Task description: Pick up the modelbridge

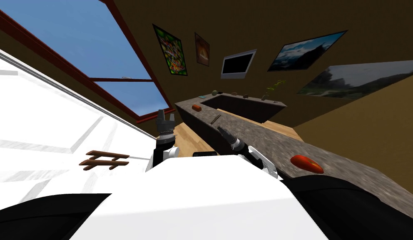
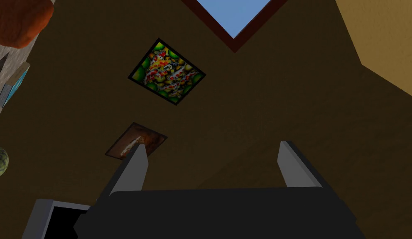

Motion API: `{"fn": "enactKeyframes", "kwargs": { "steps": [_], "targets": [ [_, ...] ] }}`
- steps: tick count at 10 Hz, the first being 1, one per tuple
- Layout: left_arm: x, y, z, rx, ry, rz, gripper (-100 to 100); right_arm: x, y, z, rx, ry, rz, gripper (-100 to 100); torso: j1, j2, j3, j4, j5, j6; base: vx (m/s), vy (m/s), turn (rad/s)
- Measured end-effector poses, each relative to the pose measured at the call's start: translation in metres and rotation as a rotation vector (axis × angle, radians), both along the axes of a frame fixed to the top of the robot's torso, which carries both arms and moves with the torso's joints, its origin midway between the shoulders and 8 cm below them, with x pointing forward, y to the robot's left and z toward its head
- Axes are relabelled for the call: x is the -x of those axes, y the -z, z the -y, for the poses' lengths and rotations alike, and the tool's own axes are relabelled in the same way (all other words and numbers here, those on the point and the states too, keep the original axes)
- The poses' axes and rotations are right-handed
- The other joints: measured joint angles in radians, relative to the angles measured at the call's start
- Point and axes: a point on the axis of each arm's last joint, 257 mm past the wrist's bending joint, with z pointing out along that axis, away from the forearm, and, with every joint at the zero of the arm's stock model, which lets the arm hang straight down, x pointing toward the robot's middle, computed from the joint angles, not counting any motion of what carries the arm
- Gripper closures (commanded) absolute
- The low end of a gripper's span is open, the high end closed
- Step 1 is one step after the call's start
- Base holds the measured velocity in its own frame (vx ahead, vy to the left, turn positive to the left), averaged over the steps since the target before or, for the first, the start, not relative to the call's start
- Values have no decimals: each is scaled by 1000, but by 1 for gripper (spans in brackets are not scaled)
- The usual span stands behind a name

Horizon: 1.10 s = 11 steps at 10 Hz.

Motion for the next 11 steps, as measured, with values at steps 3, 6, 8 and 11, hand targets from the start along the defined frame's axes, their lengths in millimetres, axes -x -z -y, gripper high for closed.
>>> {"fn": "enactKeyframes", "kwargs": {
  "steps": [3,6,8,11],
  "targets": [
    [0,0,0,0,0,0,0,5,25,-8,97,-40,-28,-100,1,-1,-1,0,0,-1,-5,-8,148],
    [0,0,0,0,0,0,0,15,58,-12,209,-77,-60,-100,0,-1,-1,0,0,1,-2,-9,109],
    [0,0,0,0,0,0,0,18,74,-12,275,-101,-75,-100,1,-2,-1,0,0,0,4,-4,212],
    [0,0,0,0,0,0,0,29,101,-7,376,-134,-97,-100,1,-2,-1,0,0,0,7,-3,138]
  ]
}}
